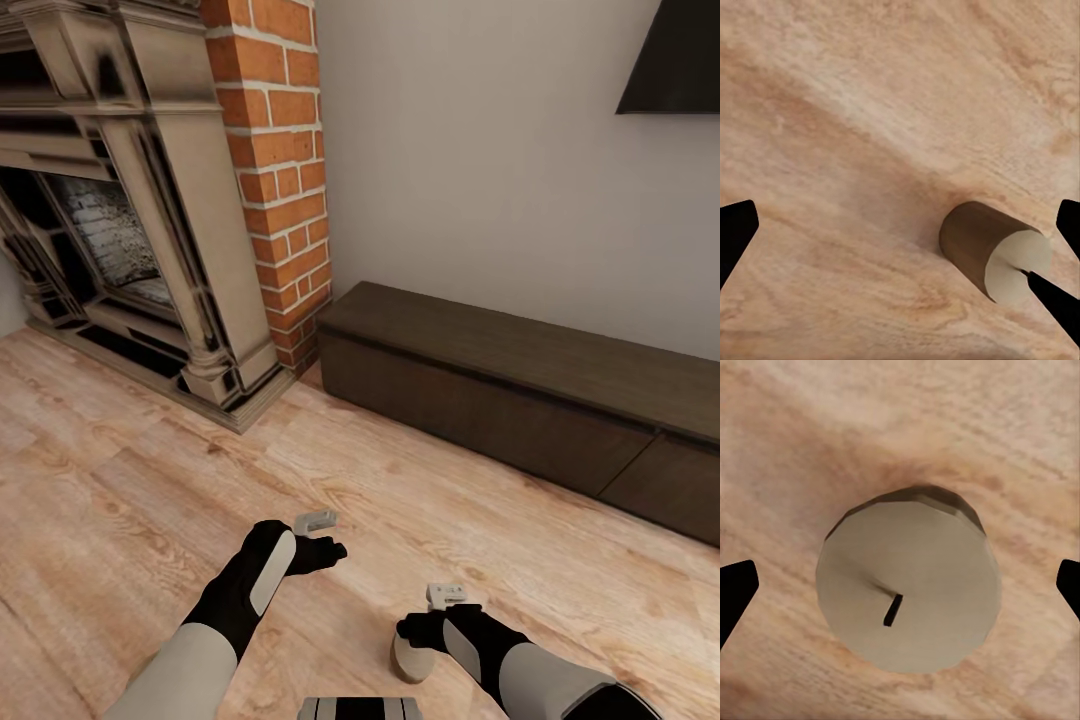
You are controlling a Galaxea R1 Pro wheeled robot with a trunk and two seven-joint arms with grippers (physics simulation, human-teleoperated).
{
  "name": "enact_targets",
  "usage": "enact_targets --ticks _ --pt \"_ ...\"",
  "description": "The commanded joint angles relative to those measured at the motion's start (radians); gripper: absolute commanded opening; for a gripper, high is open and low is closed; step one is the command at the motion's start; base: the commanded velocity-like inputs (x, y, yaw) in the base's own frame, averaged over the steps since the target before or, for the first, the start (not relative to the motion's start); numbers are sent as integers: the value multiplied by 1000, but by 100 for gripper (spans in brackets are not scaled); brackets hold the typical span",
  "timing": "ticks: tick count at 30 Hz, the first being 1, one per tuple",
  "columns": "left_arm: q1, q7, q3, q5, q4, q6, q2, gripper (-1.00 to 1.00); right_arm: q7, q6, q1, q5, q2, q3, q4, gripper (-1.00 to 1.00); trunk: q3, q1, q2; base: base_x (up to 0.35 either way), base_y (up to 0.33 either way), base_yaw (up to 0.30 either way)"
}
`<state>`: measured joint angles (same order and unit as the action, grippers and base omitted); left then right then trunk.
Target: Place each of the two pumpkins and all three candles from the living room inside a cabinet in the living room (use any cabinet), then make sure every cabinet is closed, and position the cauldron so it is next to a table in the living room.
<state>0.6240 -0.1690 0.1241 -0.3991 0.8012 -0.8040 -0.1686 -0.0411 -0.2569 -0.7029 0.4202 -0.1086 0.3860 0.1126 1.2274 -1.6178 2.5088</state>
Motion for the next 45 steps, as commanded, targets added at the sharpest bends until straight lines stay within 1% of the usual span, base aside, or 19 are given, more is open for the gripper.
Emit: enact_targets --ticks 1,6,24,37,45 --pt "0 -9 2 -10 1 -3 0 100 0 -4 -1 9 1 8 1 100 1 0 0 4 0 0" --pt "0 -10 3 -10 1 -3 0 100 0 -7 -1 8 0 8 0 100 1 0 0 1 0 0" --pt "0 -9 3 -10 1 -3 0 100 0 -7 -1 7 0 8 0 100 70 -8 5 0 0 0" --pt "0 -9 3 -10 1 -3 1 100 0 -7 -1 7 0 8 0 100 70 -8 5 1 1 0" --pt "0 -9 3 -10 1 -3 1 100 0 -7 0 7 0 8 0 100 70 -8 5 67 96 0"
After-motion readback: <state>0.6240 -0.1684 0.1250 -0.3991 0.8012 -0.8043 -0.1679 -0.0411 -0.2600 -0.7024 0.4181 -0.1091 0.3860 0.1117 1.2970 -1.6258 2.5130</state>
